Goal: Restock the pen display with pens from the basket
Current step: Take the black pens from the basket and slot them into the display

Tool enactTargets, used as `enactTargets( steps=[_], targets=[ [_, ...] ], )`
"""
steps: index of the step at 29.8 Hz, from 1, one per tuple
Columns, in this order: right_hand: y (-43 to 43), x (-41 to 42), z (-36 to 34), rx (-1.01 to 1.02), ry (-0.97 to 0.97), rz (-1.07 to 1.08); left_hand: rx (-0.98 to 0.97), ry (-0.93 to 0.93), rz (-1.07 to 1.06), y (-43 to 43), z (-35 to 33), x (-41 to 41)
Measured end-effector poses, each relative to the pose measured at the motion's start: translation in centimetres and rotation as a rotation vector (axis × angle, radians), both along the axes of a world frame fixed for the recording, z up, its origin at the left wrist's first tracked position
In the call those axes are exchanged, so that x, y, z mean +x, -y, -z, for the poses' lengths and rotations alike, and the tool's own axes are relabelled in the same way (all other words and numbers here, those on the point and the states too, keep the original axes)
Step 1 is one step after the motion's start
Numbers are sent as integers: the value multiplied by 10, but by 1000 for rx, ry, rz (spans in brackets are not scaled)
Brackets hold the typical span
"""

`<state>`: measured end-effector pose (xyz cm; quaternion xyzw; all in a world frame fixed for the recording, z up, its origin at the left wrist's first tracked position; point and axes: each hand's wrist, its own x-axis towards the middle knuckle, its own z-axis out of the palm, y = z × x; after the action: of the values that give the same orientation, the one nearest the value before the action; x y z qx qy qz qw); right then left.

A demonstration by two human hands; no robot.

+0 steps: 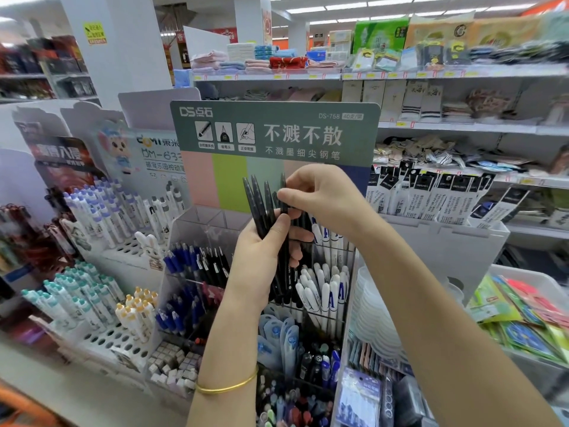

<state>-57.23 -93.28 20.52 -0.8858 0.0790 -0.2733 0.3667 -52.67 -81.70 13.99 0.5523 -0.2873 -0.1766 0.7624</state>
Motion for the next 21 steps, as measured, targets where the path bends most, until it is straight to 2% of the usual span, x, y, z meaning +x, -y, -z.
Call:
enactTargets(
  steps=[2,5,7,10,17,21],
  targets=[
    [1,0,0,66,94,44,-1,-15,4,1,1,1],
    [8,1,-5,137,302,227,-7,-69,-82,-1,6,8],
    [11,1,-8,66,406,330,12,-61,-166,-3,10,13],
    [10,4,-2,-83,452,355,4,-56,-219,-5,11,14],
    [13,11,14,-179,257,307,21,-96,-144,-3,8,9],
    [17,12,19,-336,19,341,2,-159,-115,-3,5,7]
  ],
)
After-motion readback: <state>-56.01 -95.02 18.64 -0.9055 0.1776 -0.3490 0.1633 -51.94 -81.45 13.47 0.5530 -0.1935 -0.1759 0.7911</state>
